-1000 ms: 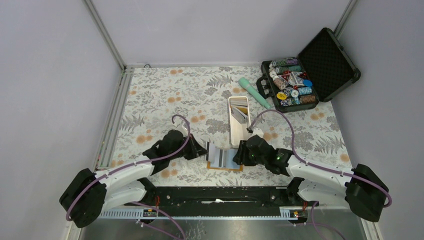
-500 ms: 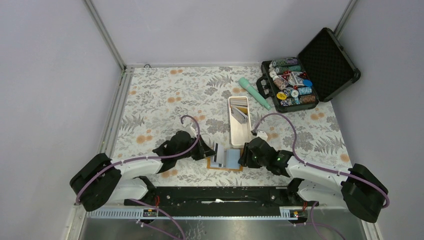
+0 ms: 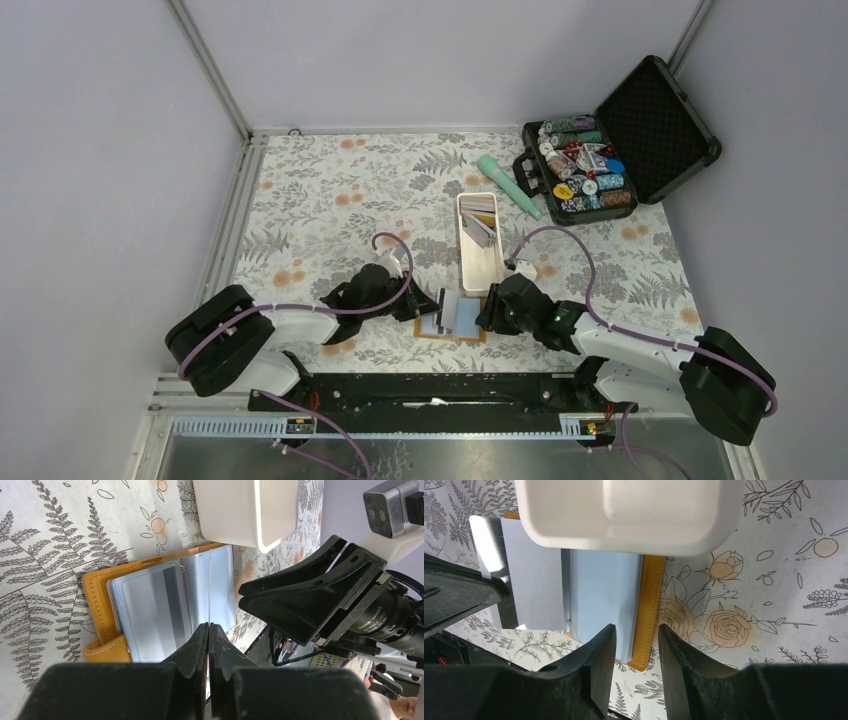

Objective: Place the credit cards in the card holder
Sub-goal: Insert the credit card into the card holder.

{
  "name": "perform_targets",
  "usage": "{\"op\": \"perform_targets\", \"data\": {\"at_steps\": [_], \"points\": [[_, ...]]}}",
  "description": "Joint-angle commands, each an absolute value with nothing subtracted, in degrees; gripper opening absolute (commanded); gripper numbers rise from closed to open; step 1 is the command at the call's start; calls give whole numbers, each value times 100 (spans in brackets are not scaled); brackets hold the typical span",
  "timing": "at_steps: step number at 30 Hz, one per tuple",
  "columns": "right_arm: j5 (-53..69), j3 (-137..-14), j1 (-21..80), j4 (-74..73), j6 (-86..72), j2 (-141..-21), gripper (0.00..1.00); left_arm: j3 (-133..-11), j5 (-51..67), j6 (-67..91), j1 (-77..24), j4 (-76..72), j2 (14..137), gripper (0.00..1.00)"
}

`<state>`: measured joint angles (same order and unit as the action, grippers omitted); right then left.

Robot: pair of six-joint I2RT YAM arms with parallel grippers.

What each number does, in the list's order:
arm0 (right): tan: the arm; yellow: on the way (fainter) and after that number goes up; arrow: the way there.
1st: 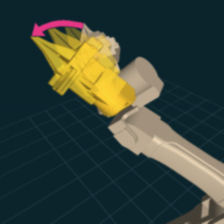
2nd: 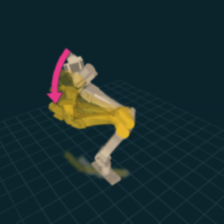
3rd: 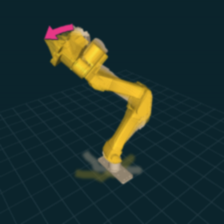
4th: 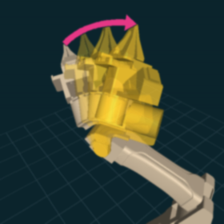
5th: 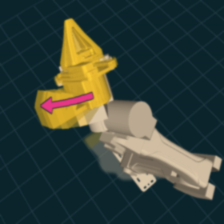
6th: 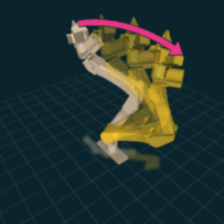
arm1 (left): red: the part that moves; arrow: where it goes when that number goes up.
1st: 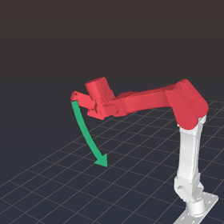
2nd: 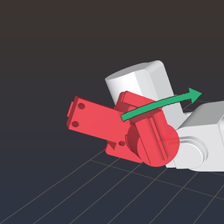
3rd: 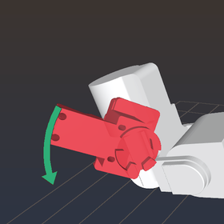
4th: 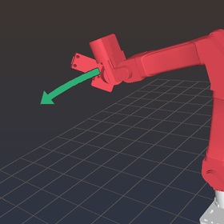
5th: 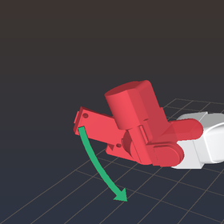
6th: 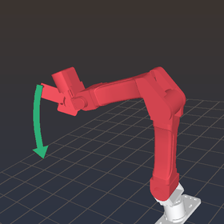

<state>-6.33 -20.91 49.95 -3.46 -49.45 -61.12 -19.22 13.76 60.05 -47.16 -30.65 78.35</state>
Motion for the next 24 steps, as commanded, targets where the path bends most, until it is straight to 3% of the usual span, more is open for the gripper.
{"op": "perform_targets", "data": {"at_steps": [1, 24], "points": [[-626, -2074, 4940, -229, -5028, -6092, 43, -1865, 1481, 6046, -4760, -3771, 7993, 0], [-559, -2079, 4935, -134, -5045, -6188, 43, -1666, 1337, 6208, -4816, -4008, 8330, 0]]}}
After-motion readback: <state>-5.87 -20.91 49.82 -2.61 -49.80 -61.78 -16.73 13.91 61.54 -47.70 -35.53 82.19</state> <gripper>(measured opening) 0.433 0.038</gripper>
